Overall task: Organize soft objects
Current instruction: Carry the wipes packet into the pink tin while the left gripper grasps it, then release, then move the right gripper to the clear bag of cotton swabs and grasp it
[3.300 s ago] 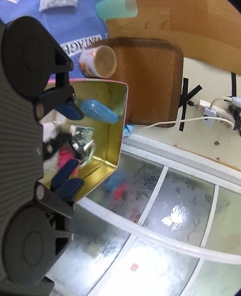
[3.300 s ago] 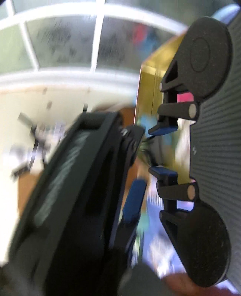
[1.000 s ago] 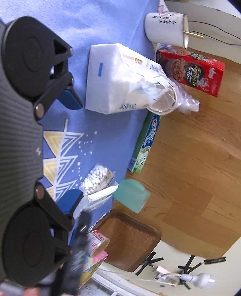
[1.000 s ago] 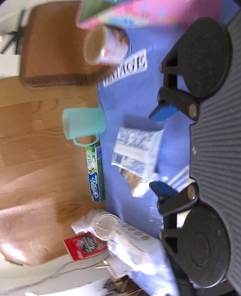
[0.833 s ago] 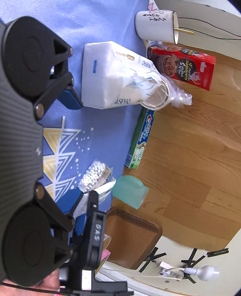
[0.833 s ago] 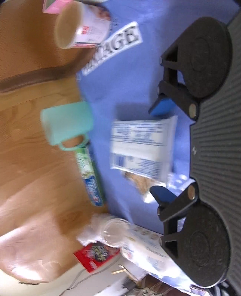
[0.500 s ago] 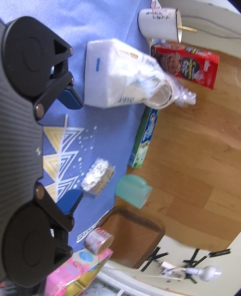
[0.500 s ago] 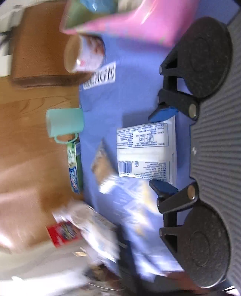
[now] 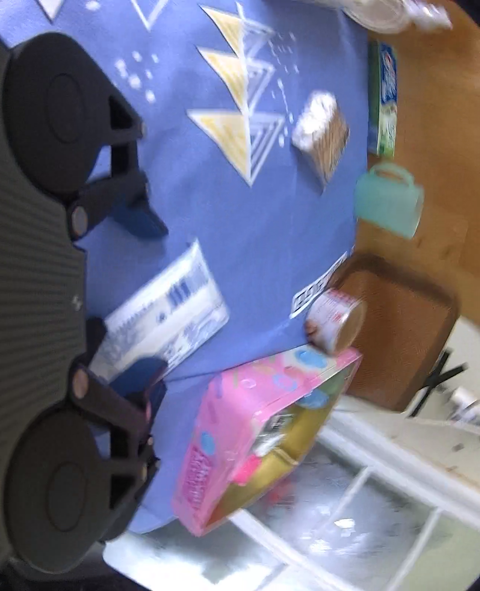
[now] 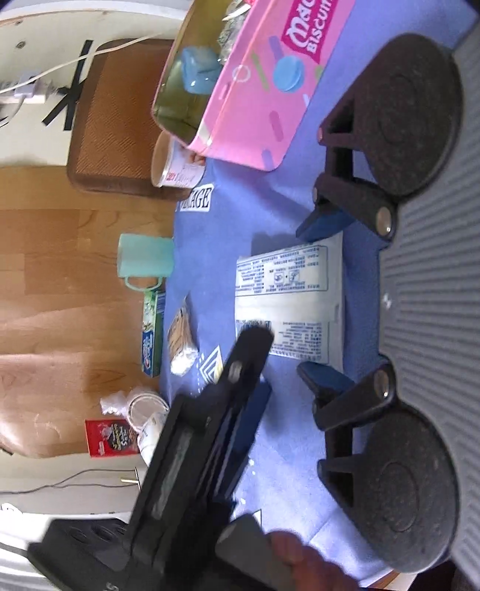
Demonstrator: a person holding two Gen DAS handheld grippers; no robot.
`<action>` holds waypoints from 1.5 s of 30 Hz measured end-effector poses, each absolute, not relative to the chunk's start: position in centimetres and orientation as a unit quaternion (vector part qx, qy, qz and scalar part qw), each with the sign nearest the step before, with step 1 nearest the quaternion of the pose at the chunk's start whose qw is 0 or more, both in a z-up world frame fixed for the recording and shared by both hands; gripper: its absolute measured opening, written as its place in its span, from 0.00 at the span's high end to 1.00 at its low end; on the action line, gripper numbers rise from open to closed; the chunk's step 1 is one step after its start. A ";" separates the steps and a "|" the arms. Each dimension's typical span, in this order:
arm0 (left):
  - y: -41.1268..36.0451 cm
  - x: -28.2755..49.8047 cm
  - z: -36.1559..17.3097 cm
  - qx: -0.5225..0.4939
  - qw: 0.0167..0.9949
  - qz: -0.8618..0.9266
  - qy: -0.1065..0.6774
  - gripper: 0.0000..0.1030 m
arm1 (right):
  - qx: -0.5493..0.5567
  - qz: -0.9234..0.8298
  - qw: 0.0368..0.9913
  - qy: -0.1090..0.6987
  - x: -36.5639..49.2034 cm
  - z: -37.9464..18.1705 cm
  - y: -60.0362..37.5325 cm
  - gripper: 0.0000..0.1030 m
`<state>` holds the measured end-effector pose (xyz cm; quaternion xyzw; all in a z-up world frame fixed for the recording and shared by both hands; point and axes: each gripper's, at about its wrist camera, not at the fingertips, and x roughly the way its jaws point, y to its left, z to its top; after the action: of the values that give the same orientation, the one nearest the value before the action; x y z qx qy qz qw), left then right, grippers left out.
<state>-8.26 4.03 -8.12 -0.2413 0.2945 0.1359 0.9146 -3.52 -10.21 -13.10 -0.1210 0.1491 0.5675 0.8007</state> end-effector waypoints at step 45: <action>15.1 -15.7 -8.5 -0.187 0.849 0.454 0.198 0.25 | -0.014 0.566 0.795 0.217 2.3 -7.3 0.0 0.34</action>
<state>-15.73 15.07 -8.55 -0.1868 0.1980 0.4538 0.8485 2.30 0.05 -7.35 -0.0143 0.2173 0.5660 0.7951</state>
